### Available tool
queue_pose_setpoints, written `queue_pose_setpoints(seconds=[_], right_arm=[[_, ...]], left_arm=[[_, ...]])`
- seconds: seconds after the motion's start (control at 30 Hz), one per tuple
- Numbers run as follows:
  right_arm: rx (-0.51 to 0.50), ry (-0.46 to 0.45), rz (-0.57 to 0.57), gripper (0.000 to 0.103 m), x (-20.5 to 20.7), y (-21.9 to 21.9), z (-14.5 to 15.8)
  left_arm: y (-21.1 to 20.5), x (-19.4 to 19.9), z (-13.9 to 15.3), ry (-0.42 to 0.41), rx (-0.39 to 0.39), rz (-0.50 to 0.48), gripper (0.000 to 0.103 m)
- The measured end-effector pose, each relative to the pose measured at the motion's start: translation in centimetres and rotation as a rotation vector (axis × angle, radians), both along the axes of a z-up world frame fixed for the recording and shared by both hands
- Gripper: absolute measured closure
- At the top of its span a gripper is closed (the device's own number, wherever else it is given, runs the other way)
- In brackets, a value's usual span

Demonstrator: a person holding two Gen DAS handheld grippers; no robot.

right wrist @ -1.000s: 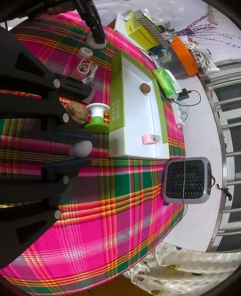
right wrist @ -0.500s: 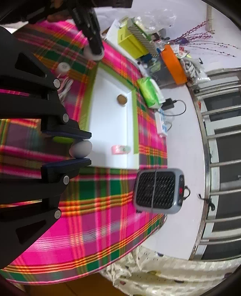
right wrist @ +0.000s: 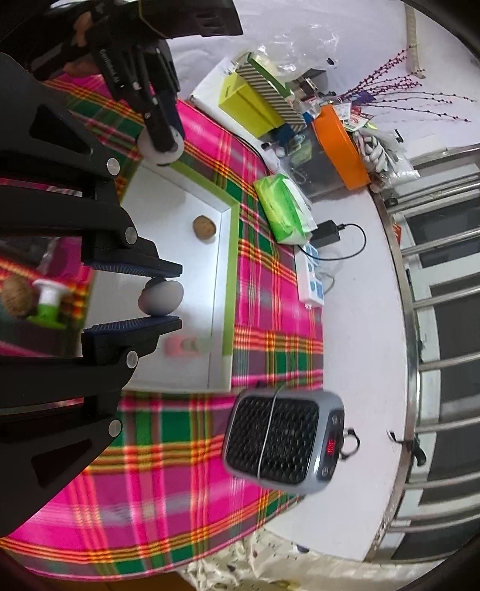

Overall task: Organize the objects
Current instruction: 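Carry the face toy into the white box while right tool carries the egg there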

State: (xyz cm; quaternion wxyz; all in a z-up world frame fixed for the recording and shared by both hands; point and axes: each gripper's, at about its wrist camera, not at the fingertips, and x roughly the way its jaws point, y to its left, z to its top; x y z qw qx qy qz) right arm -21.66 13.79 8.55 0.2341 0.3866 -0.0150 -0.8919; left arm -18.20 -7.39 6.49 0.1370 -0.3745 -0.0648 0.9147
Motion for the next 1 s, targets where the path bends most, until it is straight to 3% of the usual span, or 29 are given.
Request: queue_pose_setpoints(seconds=[0.47, 1.0], right_arm=[[0.075, -0.084, 0.064, 0.081, -5.4, -4.9, -2.3], [0.161, -0.131, 0.082, 0.081, -8.0, -7.7, -5.0]], left_arm=[[0.9, -4.3, -2.1, -0.053, -0.023, -0.024, 0.079], [1.4, -6.6, -4.0, -0.096, -0.051, -0.035, 0.079]])
